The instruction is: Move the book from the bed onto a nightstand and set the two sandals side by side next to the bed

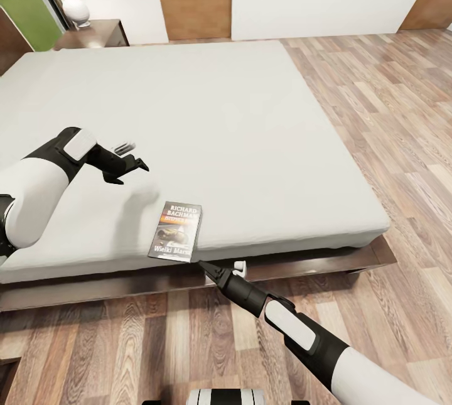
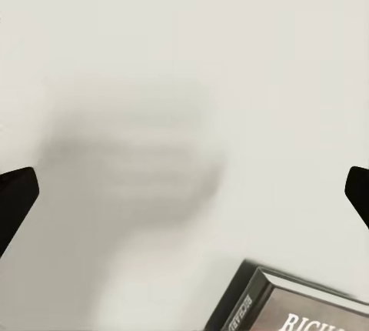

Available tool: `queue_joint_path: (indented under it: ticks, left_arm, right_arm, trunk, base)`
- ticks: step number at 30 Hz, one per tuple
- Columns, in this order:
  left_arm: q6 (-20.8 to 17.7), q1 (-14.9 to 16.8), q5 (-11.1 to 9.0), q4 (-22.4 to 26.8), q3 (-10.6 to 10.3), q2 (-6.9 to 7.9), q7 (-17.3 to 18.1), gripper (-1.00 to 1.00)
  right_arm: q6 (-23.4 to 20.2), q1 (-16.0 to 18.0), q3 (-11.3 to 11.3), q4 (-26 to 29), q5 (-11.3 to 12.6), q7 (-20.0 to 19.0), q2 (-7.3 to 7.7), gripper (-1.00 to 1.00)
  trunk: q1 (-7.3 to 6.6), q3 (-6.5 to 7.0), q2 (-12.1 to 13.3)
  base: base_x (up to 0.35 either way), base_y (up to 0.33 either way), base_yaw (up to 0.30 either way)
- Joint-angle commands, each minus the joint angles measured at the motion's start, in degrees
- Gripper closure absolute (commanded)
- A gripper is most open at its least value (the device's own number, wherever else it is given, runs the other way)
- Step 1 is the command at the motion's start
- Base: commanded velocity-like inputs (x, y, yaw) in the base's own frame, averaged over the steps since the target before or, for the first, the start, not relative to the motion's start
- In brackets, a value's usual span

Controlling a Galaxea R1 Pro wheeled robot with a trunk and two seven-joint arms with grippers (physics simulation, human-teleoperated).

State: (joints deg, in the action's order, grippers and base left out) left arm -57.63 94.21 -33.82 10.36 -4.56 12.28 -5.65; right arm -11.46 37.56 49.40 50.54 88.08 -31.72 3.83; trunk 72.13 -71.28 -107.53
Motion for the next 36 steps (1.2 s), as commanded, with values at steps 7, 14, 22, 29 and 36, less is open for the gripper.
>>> queue_joint_path:
  ticks: [7, 14, 22, 29, 36]
  left_arm:
    - [-0.20, 0.00, -0.63, 0.10, -0.45, 0.10, -0.41, -1.00]
    - [-0.20, 0.00, -0.63, 0.10, -0.45, 0.11, -0.41, -1.00]
    - [-0.20, 0.00, -0.63, 0.08, -0.45, 0.11, -0.41, -1.00]
    - [-0.20, 0.00, -0.61, 0.06, -0.45, 0.11, -0.41, -1.00]
    - [-0.20, 0.00, -0.57, 0.03, -0.52, 0.11, -0.46, -1.00]
  right_arm:
    - [-0.24, 0.06, 0.17, 0.00, 0.60, -0.09, 0.04, -1.00]
    - [-0.23, 0.06, 0.17, 0.00, 0.60, -0.09, 0.04, -1.00]
    - [-0.24, 0.06, 0.17, 0.00, 0.60, -0.09, 0.04, -1.00]
    - [-0.24, 0.06, 0.17, 0.00, 0.60, -0.09, 0.04, -1.00]
    - [-0.23, 0.06, 0.17, 0.00, 0.60, -0.09, 0.04, -1.00]
  trunk:
    - [0.00, -0.03, -0.01]
    - [0.00, -0.03, -0.01]
    - [0.00, -0.03, -0.01]
    - [0.00, -0.03, -0.01]
    - [0.00, -0.03, -0.01]
  base:
    - [0.000, 0.034, 0.000]
    - [0.000, 0.007, 0.000]
    - [0.000, 0.001, 0.000]
    - [0.003, 0.000, 0.000]
    - [0.111, 0.056, 0.000]
